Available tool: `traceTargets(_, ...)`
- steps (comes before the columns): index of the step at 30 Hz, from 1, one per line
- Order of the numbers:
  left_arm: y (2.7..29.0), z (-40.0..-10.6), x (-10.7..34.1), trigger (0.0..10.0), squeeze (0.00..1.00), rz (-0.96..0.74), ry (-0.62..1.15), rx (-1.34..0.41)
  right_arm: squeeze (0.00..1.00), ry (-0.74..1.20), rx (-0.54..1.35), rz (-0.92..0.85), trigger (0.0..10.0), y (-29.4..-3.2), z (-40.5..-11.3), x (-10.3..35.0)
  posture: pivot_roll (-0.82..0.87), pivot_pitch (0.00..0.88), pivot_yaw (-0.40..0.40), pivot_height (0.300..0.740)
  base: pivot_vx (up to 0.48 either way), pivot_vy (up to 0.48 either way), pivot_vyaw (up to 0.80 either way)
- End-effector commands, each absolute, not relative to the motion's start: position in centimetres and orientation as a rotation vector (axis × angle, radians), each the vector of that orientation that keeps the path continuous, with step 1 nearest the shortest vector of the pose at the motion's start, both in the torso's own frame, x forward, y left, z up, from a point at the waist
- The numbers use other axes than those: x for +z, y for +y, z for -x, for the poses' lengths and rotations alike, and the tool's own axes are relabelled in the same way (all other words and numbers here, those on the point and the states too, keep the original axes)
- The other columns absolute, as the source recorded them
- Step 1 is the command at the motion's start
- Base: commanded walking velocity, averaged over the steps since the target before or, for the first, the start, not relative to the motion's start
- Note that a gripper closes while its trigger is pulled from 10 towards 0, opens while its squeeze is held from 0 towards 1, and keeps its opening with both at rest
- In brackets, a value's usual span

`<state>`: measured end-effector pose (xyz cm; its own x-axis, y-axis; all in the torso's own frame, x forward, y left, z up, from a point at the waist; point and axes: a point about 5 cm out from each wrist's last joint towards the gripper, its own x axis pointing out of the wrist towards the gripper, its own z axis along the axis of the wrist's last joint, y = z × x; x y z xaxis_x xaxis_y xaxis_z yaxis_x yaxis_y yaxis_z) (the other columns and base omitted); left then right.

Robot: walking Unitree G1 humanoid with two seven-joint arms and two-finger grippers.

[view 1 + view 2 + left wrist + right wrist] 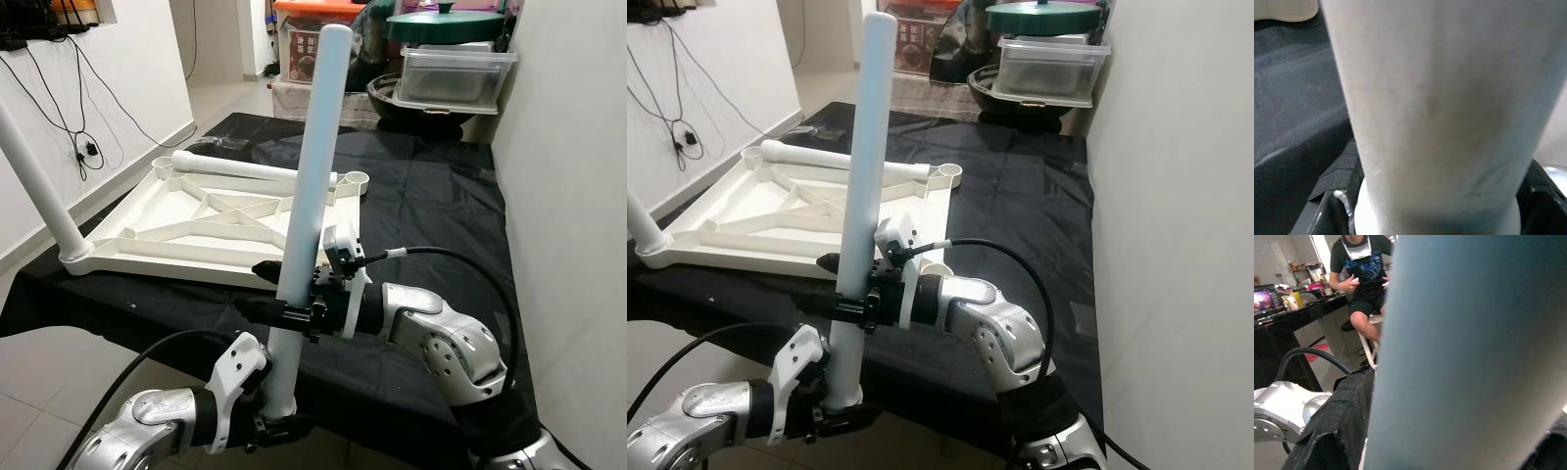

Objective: Building children table

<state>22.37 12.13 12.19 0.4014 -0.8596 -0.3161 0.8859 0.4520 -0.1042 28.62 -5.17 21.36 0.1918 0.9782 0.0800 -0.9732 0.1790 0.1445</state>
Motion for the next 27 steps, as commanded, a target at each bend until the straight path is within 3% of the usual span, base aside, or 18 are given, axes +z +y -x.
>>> traceTargets(1, 12.4, -22.4, 12.2, 10.0, 0.00, -0.111, 0.351, -1.118, 0.00, 0.032, 1.395, -0.193, 3.5, -5.1, -28.5, 21.5, 0.05, 0.051, -0.024, 0.740, 0.000, 0.000, 0.00)
traceTargets(2, 12.4, -22.4, 12.2, 10.0, 0.00, -0.112, 0.351, -1.117, 0.00, 0.032, 1.398, -0.194, 3.5, -5.1, -28.4, 21.5, 0.05, 0.051, -0.024, 0.740, 0.000, 0.000, 0.00)
traceTargets(3, 12.6, -22.4, 12.2, 10.0, 0.00, -0.111, 0.352, -1.113, 0.00, 0.031, 1.402, -0.197, 0.0, -5.1, -28.4, 21.6, 0.05, 0.052, -0.026, 0.740, 0.000, 0.000, 0.00)
traceTargets(17, 13.3, -23.1, 11.9, 10.0, 0.00, -0.117, 0.373, -1.045, 0.00, 0.016, 1.423, -0.233, 0.0, -5.0, -28.2, 22.1, 0.05, 0.050, -0.028, 0.740, 0.000, 0.000, 0.00)
traceTargets(18, 13.2, -23.3, 11.9, 10.0, 1.00, -0.109, 0.364, -1.026, 0.00, 0.012, 1.418, -0.237, 0.0, -5.1, -28.2, 22.2, 0.05, 0.049, -0.027, 0.740, 0.000, 0.000, 0.00)
traceTargets(27, 13.1, -23.0, 11.7, 10.0, 1.00, -0.101, 0.321, -0.950, 0.00, -0.030, 1.376, -0.249, 0.0, -6.5, -29.5, 23.5, 0.05, 0.042, -0.030, 0.740, 0.000, 0.000, 0.00)
